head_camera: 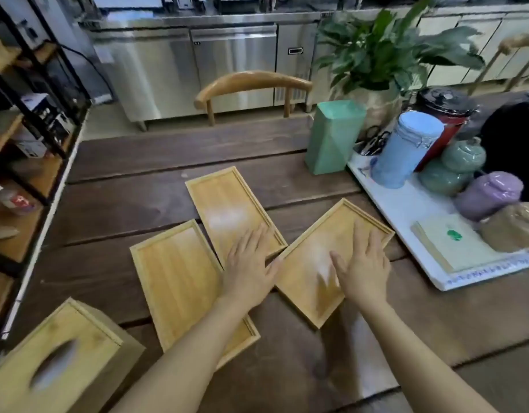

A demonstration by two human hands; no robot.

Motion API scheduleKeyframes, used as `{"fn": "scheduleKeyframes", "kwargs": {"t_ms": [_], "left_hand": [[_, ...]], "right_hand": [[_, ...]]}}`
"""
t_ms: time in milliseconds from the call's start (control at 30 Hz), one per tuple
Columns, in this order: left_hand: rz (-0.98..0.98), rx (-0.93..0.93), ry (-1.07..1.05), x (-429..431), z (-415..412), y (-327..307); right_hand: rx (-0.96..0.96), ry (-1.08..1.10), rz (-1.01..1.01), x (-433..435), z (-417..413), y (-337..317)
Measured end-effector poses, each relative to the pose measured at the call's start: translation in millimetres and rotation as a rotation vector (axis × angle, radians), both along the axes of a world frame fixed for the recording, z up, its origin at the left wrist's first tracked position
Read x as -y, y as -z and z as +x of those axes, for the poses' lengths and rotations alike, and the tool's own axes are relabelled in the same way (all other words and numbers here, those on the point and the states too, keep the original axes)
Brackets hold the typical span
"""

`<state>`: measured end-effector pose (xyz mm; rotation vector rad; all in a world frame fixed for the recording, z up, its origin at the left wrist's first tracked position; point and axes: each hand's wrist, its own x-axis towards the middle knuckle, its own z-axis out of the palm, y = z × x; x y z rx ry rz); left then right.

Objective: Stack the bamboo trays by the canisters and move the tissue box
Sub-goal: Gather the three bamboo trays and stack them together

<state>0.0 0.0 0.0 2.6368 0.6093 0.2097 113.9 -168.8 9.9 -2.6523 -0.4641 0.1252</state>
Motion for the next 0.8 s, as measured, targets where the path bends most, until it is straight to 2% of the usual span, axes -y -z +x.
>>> {"fn": "scheduleKeyframes", "kwargs": {"t_ms": [100,267,333,433,533,667,800], "left_hand": [[-0.019,-0.153,0.079,22.1,-3.3,19.1],[-0.108,-0.262,0.065,45.4,-6.1,28.1],[-0.201,-0.264,0.026,55.1,-2.2,24.0],[-0.436,-0.193,-0.162,62.1,8.7,14.1],[-0.658,-0.146,-0.328,60.2,20.0,10.0],[-0.812,-0.174,-0.454,53.7,26.8,7.7],[-0.913,-0.151,-0.407,51.4,25.7,4.7]], "right_hand": [[-0.224,0.149,0.005,5.2,-6.5,18.4],[-0.333,0.226,0.118,1.0,-17.6,33.7],[-0.407,0.294,0.259,-6.1,-18.9,32.1],[-0.458,0.417,0.496,-14.7,-19.4,29.4],[-0.539,0.502,0.628,-16.0,-18.8,26.2],[-0.644,0.562,0.706,-9.7,-8.5,15.4],[-0.664,0.575,0.61,-1.4,-4.9,17.4]]}}
